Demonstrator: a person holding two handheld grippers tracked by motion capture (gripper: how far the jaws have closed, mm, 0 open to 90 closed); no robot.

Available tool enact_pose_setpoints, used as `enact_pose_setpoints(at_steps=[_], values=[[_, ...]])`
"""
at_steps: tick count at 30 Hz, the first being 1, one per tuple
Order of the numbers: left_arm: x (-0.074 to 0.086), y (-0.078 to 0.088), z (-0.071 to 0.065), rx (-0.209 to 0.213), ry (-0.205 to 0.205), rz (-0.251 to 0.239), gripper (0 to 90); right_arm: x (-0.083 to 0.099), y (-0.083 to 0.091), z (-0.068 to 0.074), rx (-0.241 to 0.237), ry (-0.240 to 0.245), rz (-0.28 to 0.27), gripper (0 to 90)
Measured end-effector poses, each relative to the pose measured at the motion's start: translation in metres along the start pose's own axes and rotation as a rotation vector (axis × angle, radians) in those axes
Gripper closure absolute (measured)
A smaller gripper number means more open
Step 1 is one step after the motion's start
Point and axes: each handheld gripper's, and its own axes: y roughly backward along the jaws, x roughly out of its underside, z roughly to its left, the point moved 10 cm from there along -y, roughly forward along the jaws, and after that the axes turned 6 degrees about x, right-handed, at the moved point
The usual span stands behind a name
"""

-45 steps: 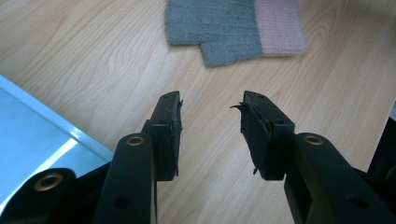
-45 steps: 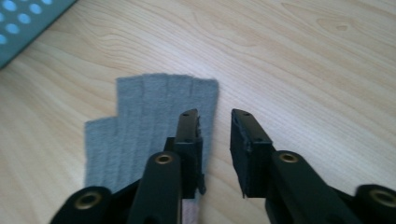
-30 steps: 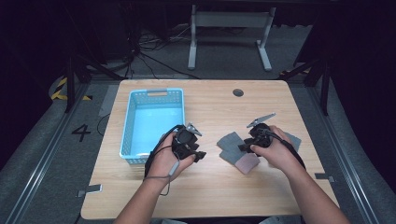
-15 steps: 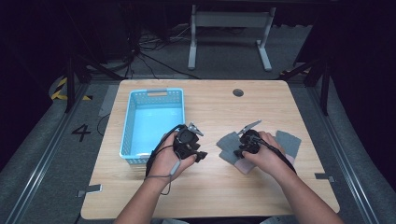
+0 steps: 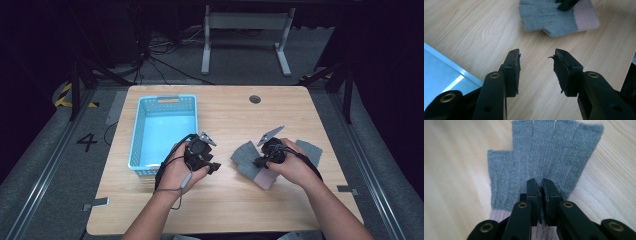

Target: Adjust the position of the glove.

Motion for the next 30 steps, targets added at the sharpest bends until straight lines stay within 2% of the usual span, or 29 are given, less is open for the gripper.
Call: enact_pose_setpoints(at_steps=[3, 5, 7, 11, 14, 17, 18, 19, 22, 24, 26, 27, 30], values=[[0.000, 0.000, -0.001, 0.000, -0.002, 0.000, 57.0, 0.000, 0.009, 0.012, -0.047, 0.104, -0.003, 85.2], [-0.001, 0.000, -0.002, 0.000, -0.006, 0.001, 57.0, 0.002, 0.010, 0.018, -0.060, 0.150, 0.005, 85.2], [-0.001, 0.000, -0.002, 0.001, -0.006, 0.001, 57.0, 0.004, 0.010, 0.025, -0.084, 0.213, 0.014, 85.1], [-0.001, -0.001, -0.002, 0.000, -0.008, 0.002, 57.0, 0.010, 0.007, 0.037, -0.122, 0.306, 0.049, 84.9], [-0.001, -0.001, -0.003, 0.002, -0.010, 0.002, 56.9, 0.015, 0.003, 0.042, -0.138, 0.355, 0.086, 84.3], [-0.002, -0.001, -0.003, 0.003, -0.012, 0.002, 56.4, 0.017, -0.002, 0.044, -0.133, 0.382, 0.090, 80.5], [-0.002, -0.001, -0.004, 0.005, -0.011, 0.002, 56.4, 0.017, -0.003, 0.043, -0.127, 0.382, 0.086, 79.1], [-0.002, -0.002, -0.004, 0.007, -0.011, 0.000, 56.2, 0.015, -0.004, 0.043, -0.118, 0.359, 0.068, 75.4], [-0.004, -0.002, -0.004, 0.007, -0.016, -0.002, 56.0, 0.010, 0.001, 0.039, -0.096, 0.313, 0.011, 72.6], [-0.006, -0.003, -0.005, 0.010, -0.018, -0.001, 56.0, 0.010, 0.008, 0.036, -0.090, 0.291, -0.003, 75.4], [-0.008, -0.005, -0.006, 0.016, -0.025, 0.000, 56.0, 0.012, 0.016, 0.031, -0.074, 0.238, -0.013, 80.5], [-0.009, -0.005, -0.006, 0.018, -0.028, 0.003, 56.1, 0.018, 0.023, 0.027, -0.070, 0.190, -0.001, 83.9], [-0.012, -0.008, -0.008, 0.025, -0.038, 0.006, 56.1, 0.031, 0.033, 0.027, -0.093, 0.143, 0.021, 88.8]])
